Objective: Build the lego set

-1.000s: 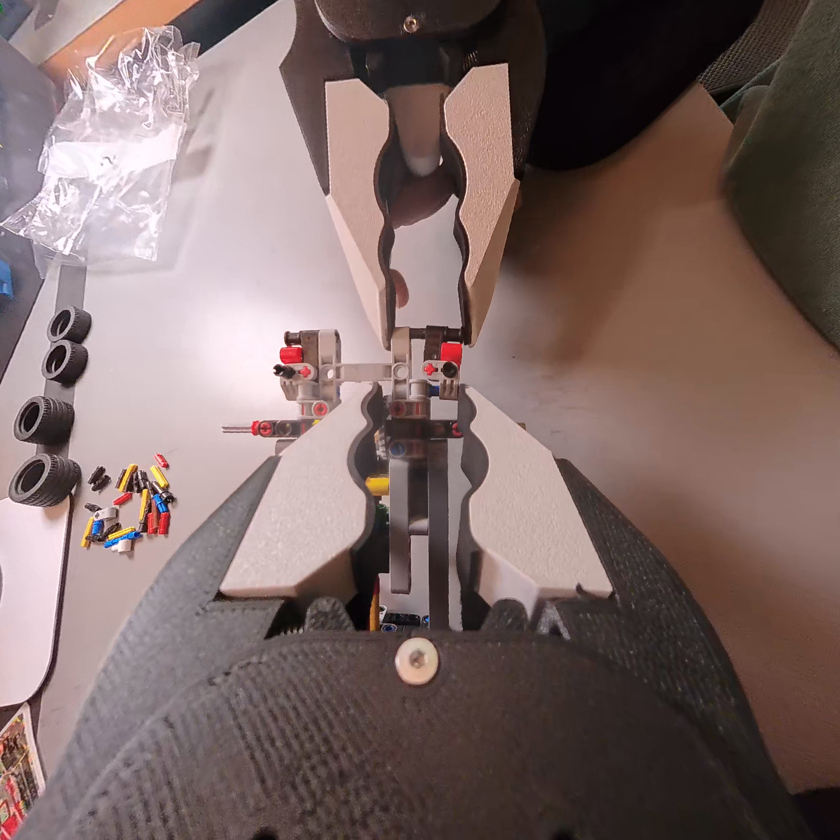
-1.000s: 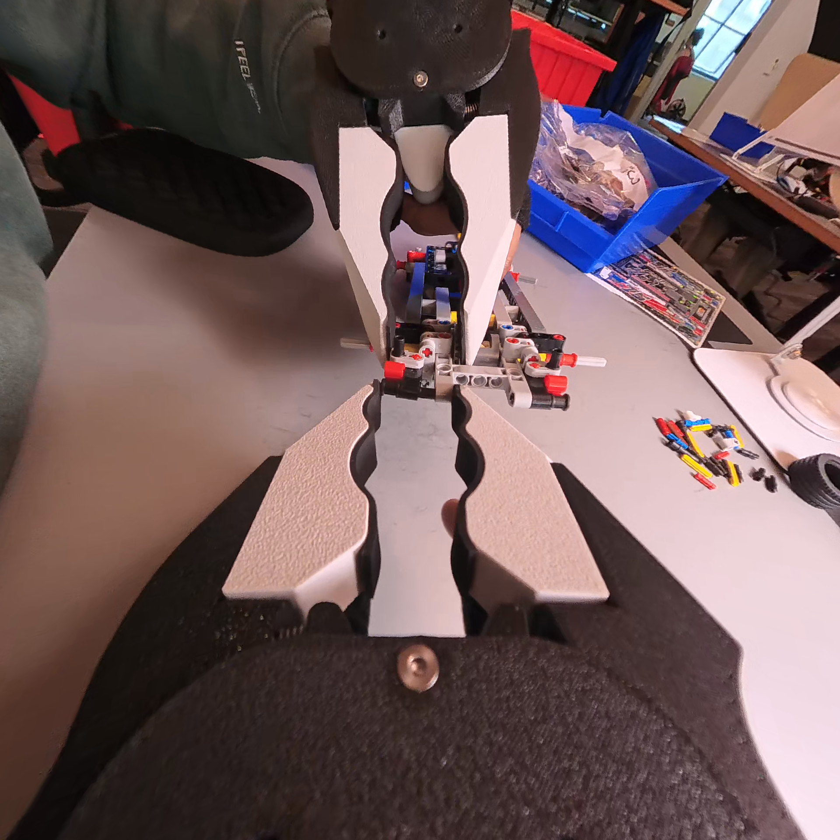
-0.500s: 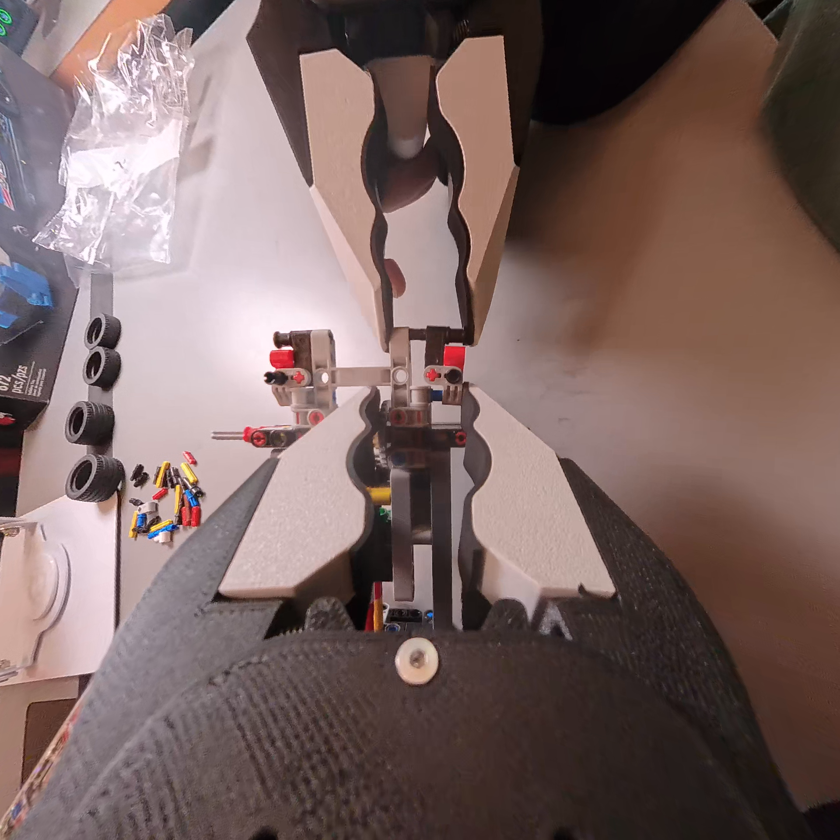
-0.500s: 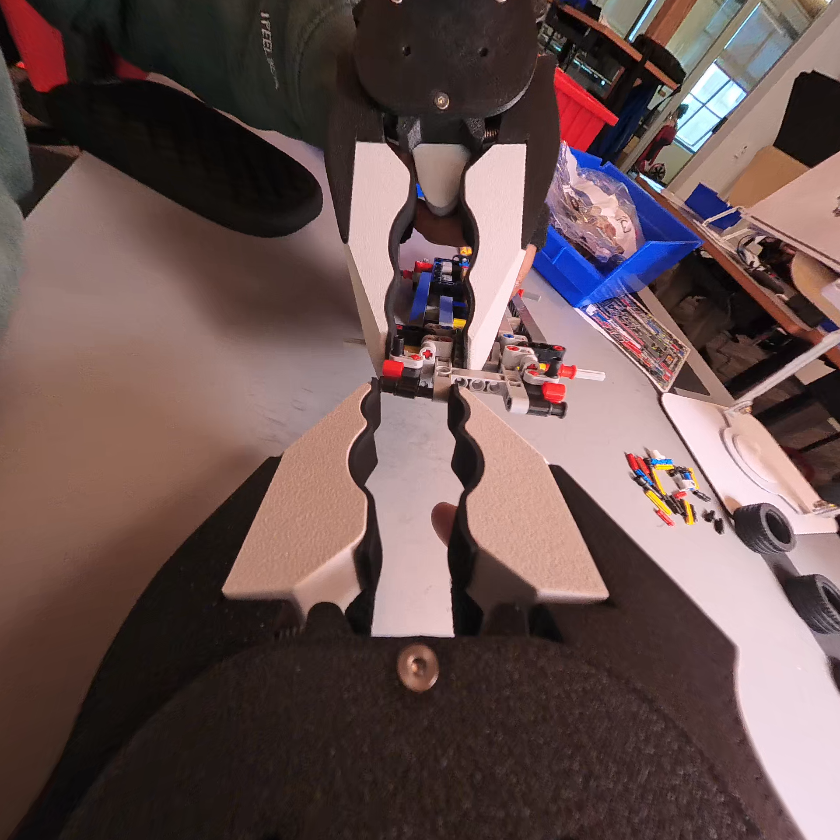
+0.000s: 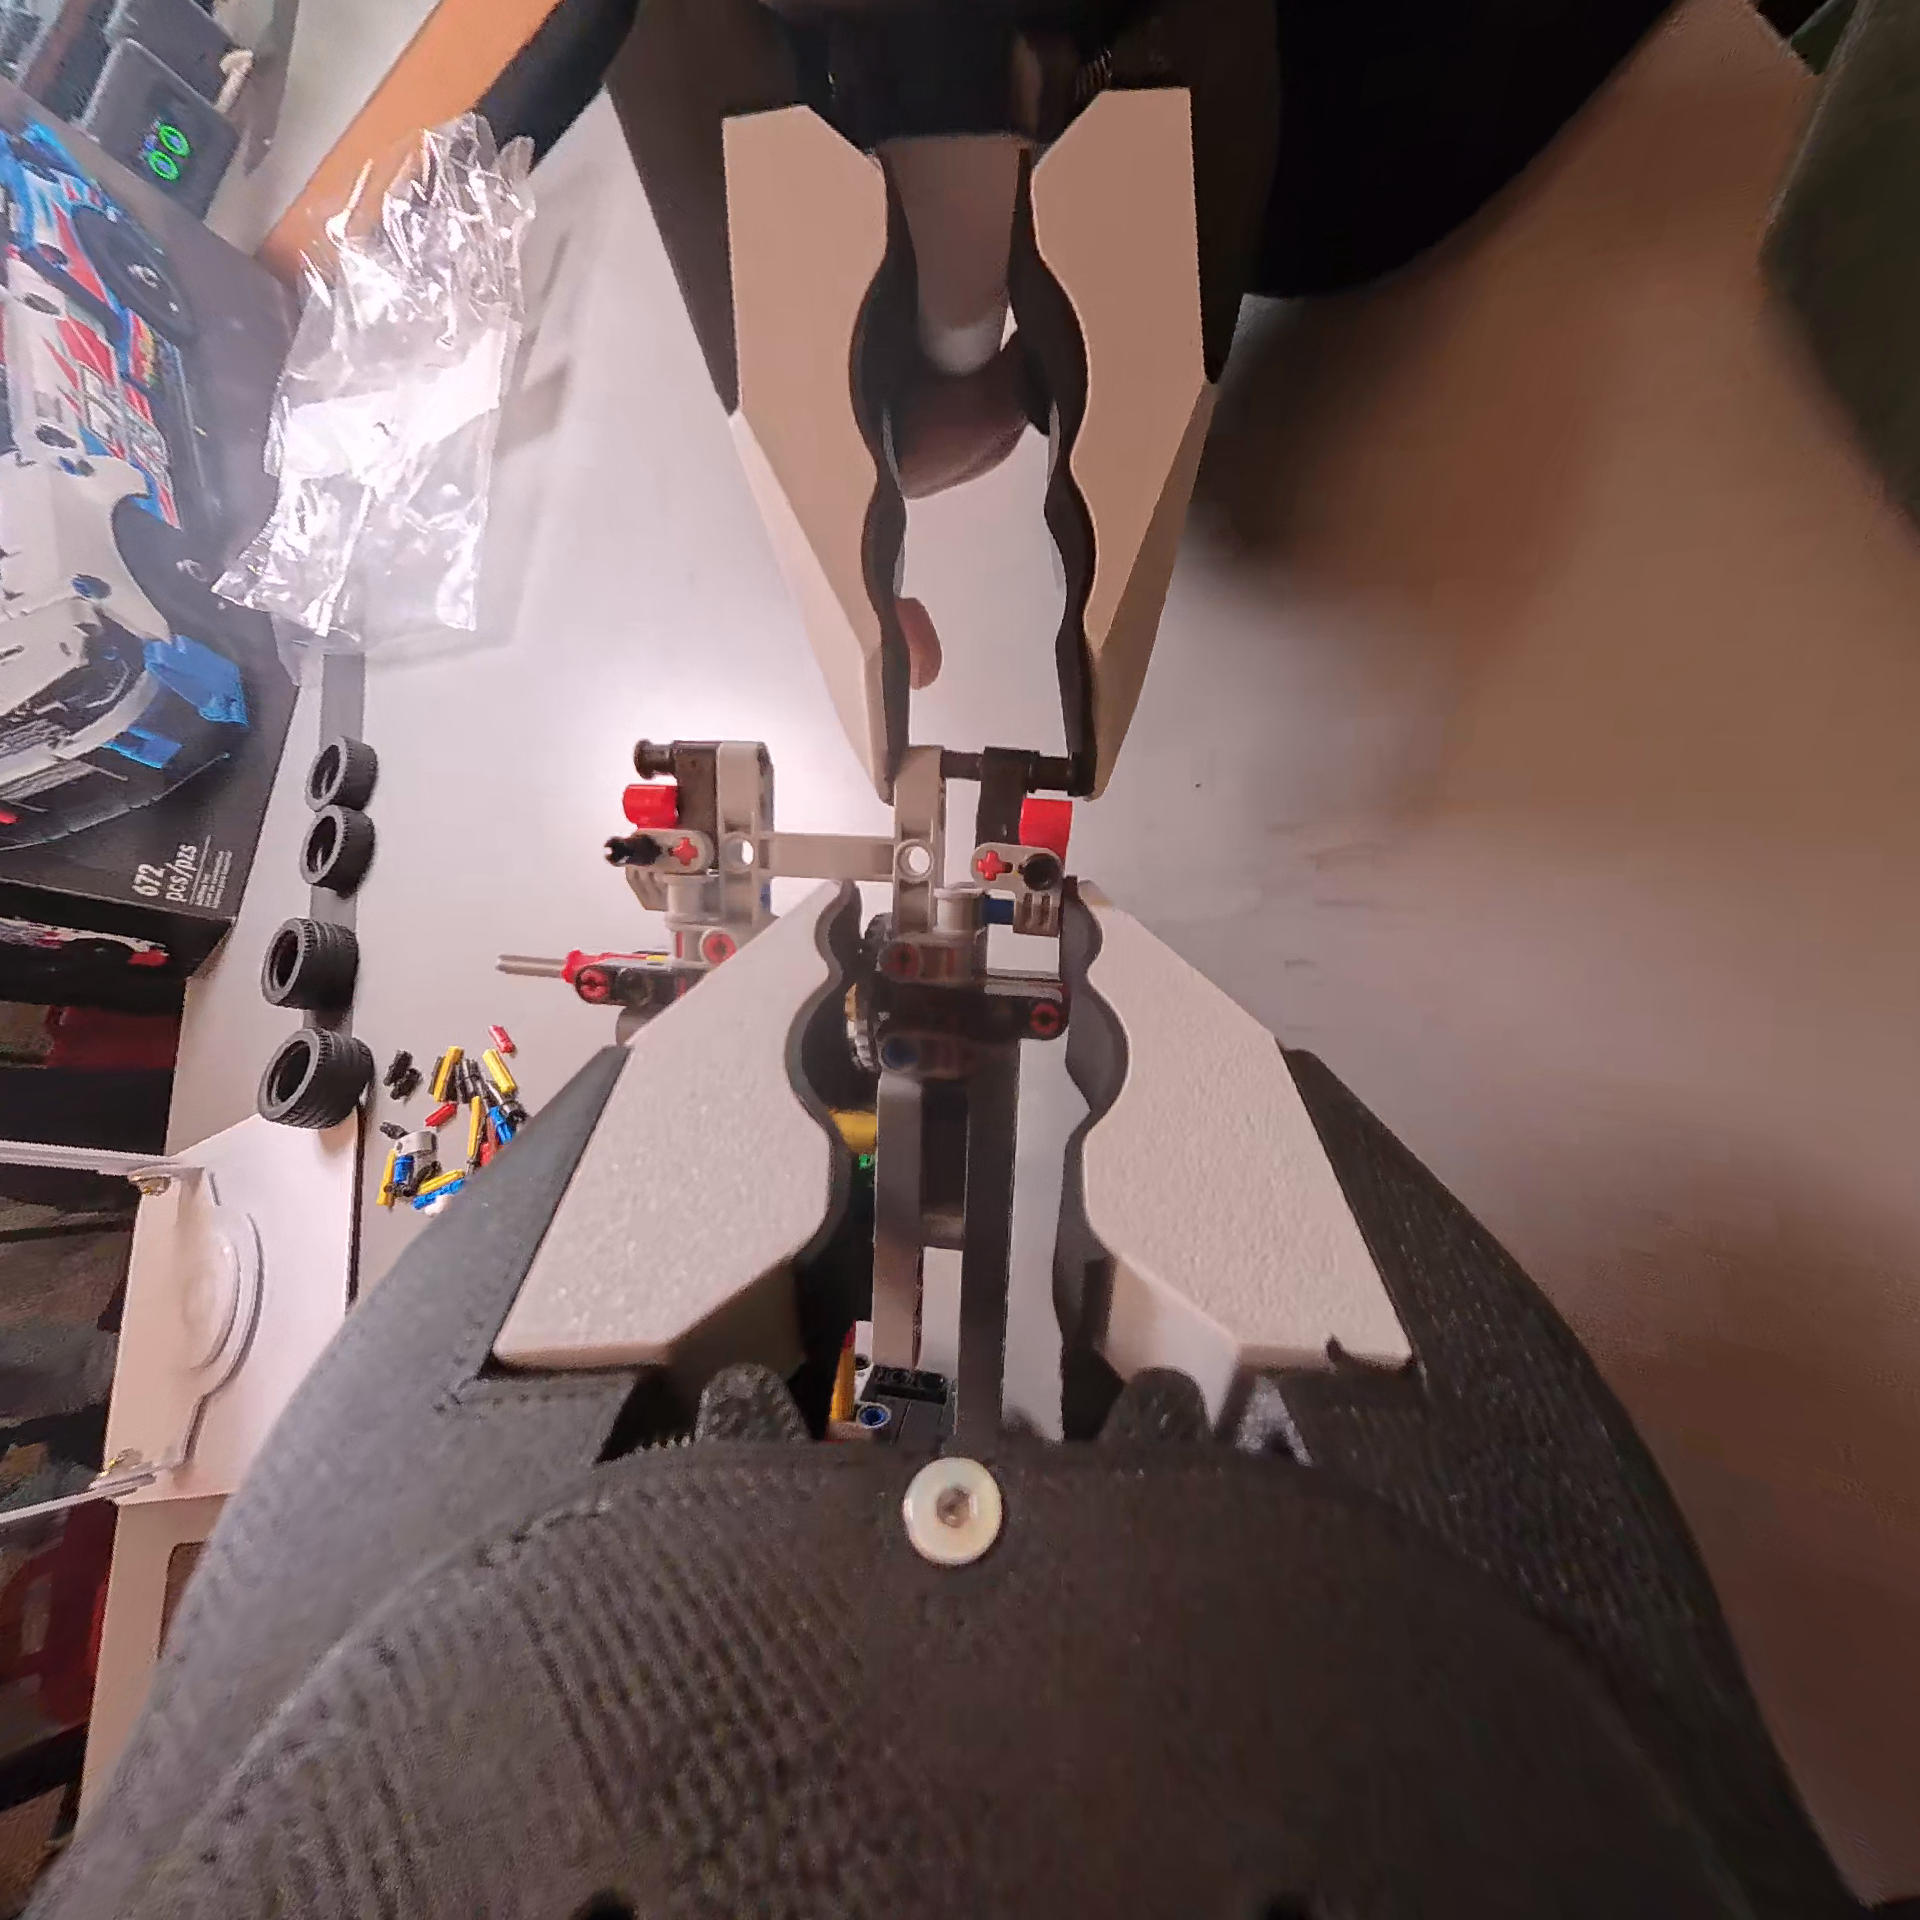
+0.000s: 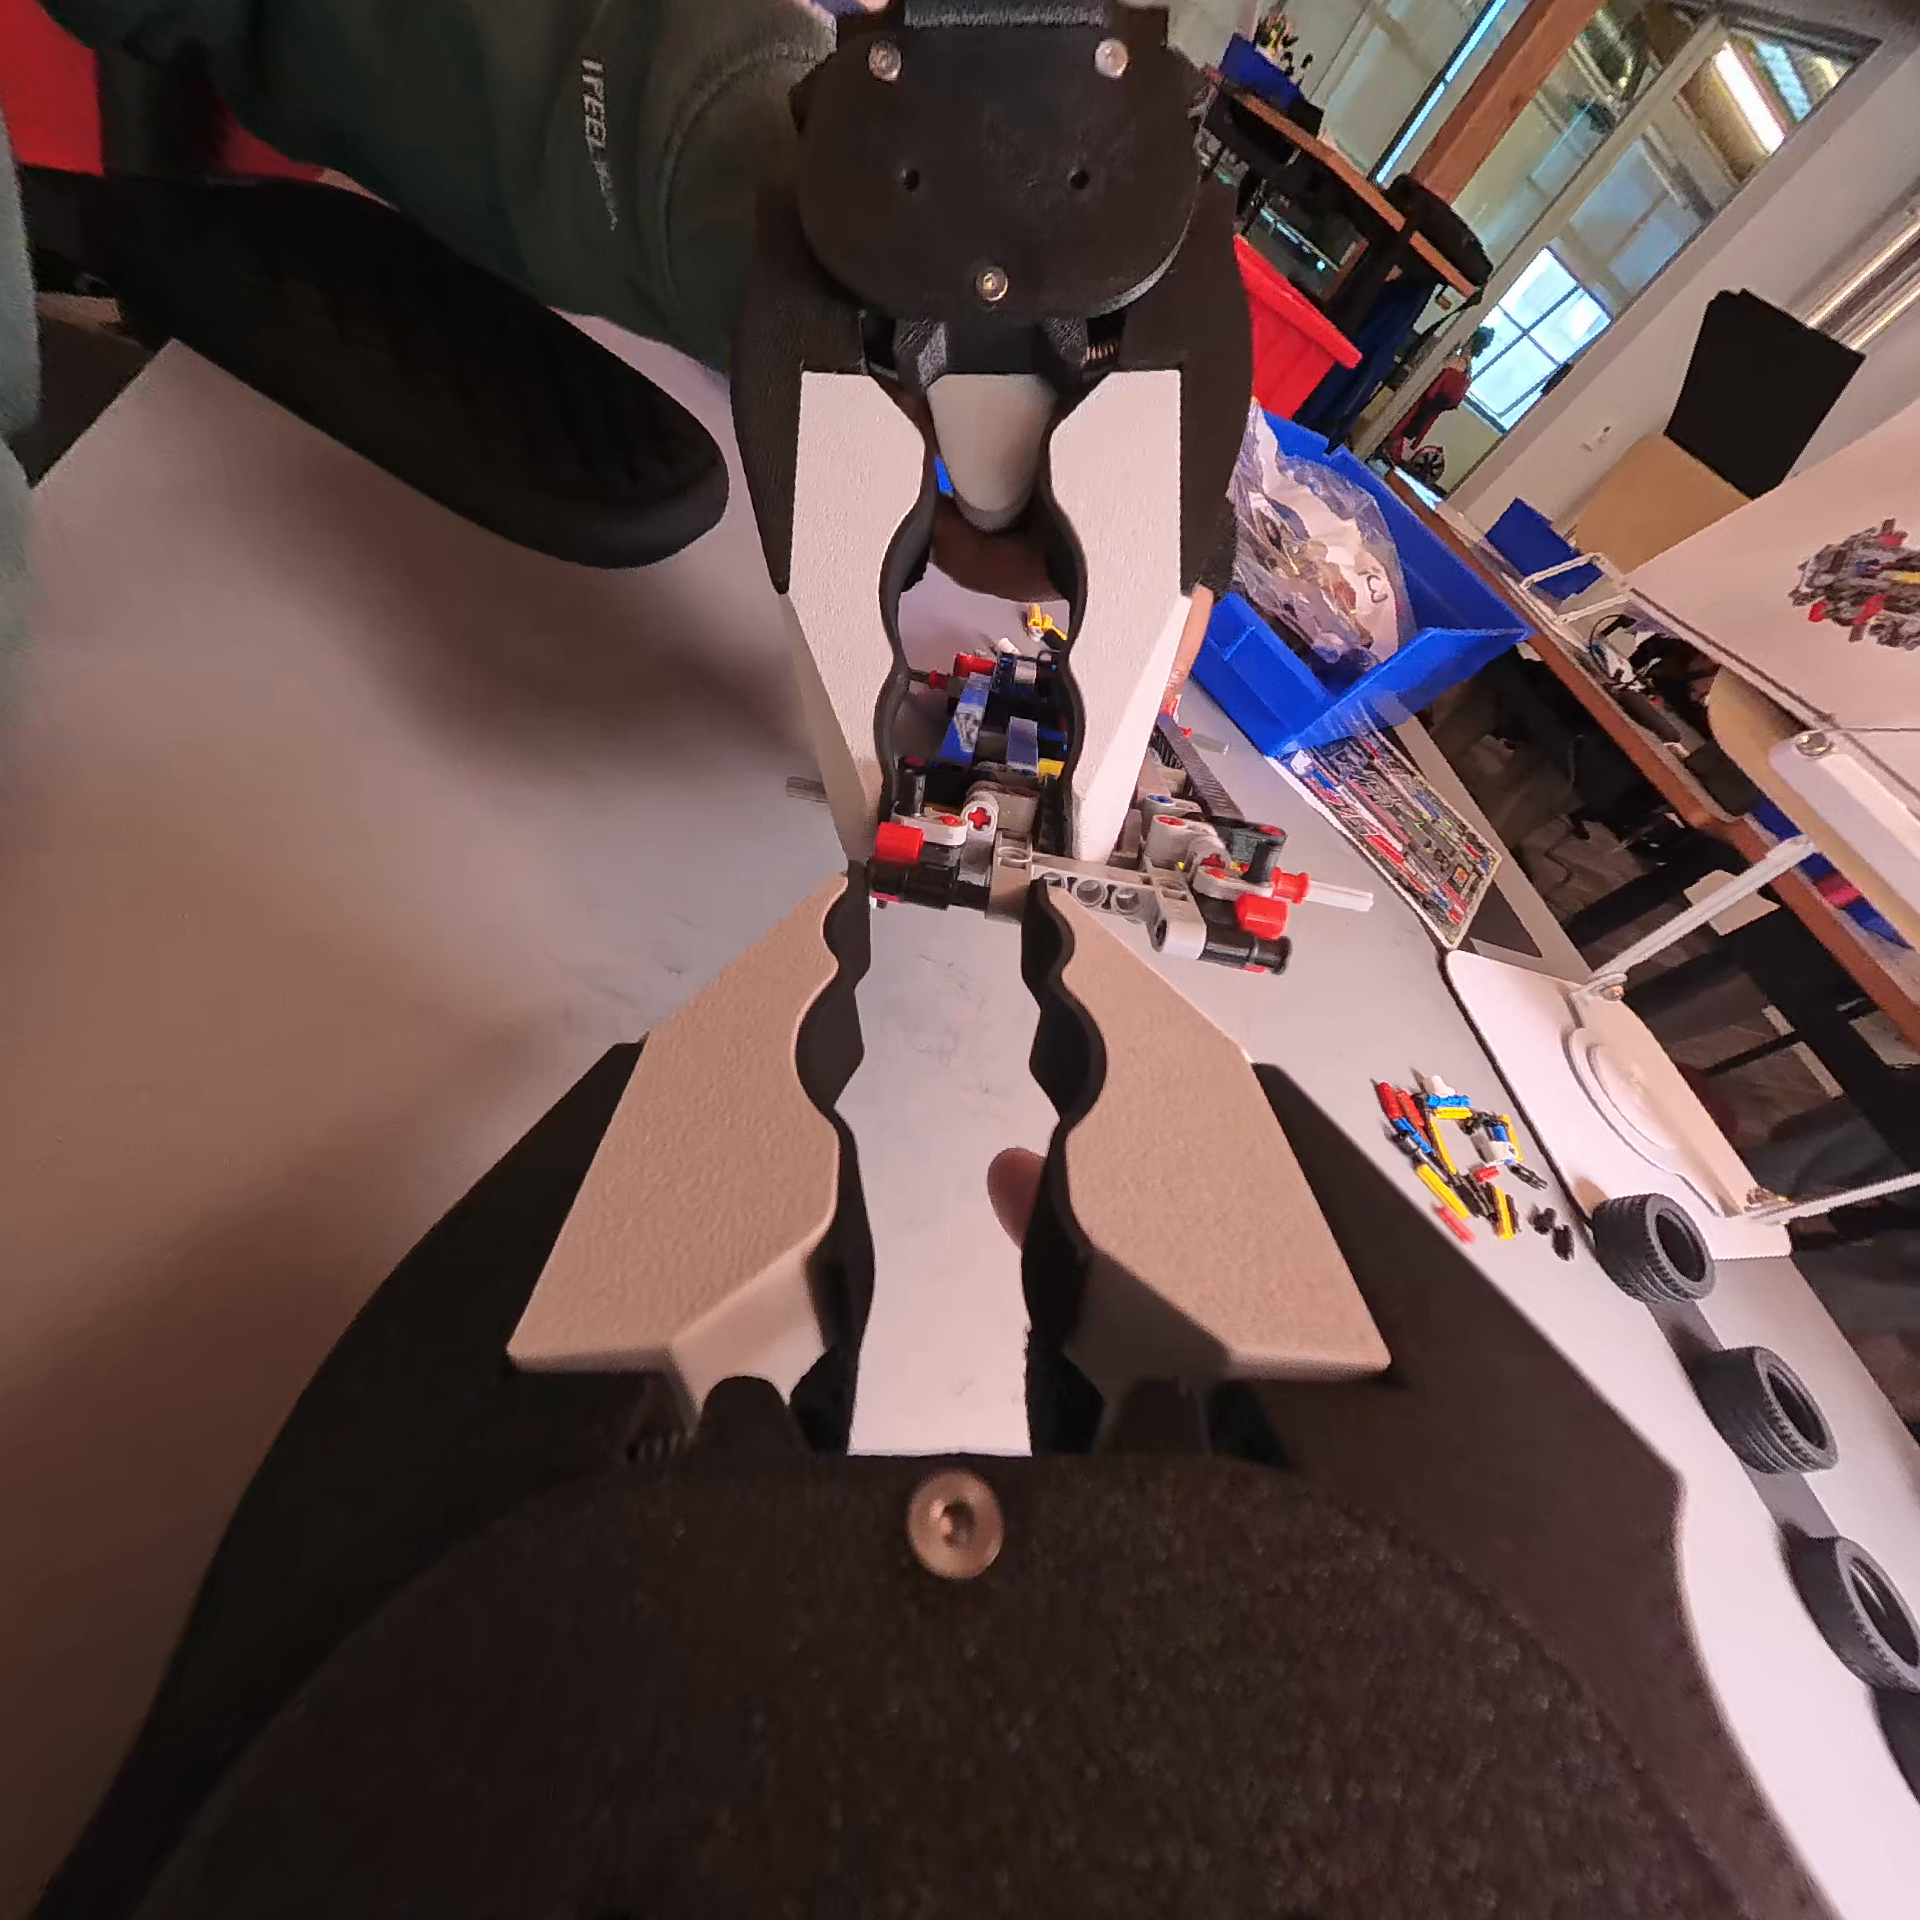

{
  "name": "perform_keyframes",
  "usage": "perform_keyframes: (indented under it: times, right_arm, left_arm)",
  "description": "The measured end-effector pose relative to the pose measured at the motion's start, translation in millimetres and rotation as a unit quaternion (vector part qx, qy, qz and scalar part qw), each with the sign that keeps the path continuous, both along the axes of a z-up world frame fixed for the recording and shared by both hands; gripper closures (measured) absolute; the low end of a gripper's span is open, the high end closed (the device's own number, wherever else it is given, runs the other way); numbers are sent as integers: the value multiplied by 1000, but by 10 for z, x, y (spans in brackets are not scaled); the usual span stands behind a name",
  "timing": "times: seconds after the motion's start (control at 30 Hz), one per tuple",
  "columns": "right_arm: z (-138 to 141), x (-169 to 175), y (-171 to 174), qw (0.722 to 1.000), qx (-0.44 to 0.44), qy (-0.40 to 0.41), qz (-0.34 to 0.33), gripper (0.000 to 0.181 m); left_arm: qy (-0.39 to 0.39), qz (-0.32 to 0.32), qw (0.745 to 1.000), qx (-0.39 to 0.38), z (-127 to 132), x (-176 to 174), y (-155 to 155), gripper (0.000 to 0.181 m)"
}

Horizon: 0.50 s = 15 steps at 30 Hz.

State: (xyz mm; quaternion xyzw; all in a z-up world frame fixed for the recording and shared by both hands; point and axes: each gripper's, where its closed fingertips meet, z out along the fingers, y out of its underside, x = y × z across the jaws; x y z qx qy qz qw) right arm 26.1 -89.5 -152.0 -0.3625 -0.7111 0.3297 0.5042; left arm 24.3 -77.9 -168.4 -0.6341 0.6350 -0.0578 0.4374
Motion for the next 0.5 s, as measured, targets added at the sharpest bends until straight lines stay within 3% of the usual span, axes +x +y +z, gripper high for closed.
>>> perform_keyframes:
  times: [0.03, 0.5]
  right_arm:
    - [10, 2, -9, 1000, 3, 2, 0, 155]
    - [23, -2, -54, 999, -1, 28, 15, 155]
  left_arm:
    - [-8, 1, 1000, 4, 11, 4, -5, 145]
    - [-41, 26, 997, 60, 41, 23, -16, 144]
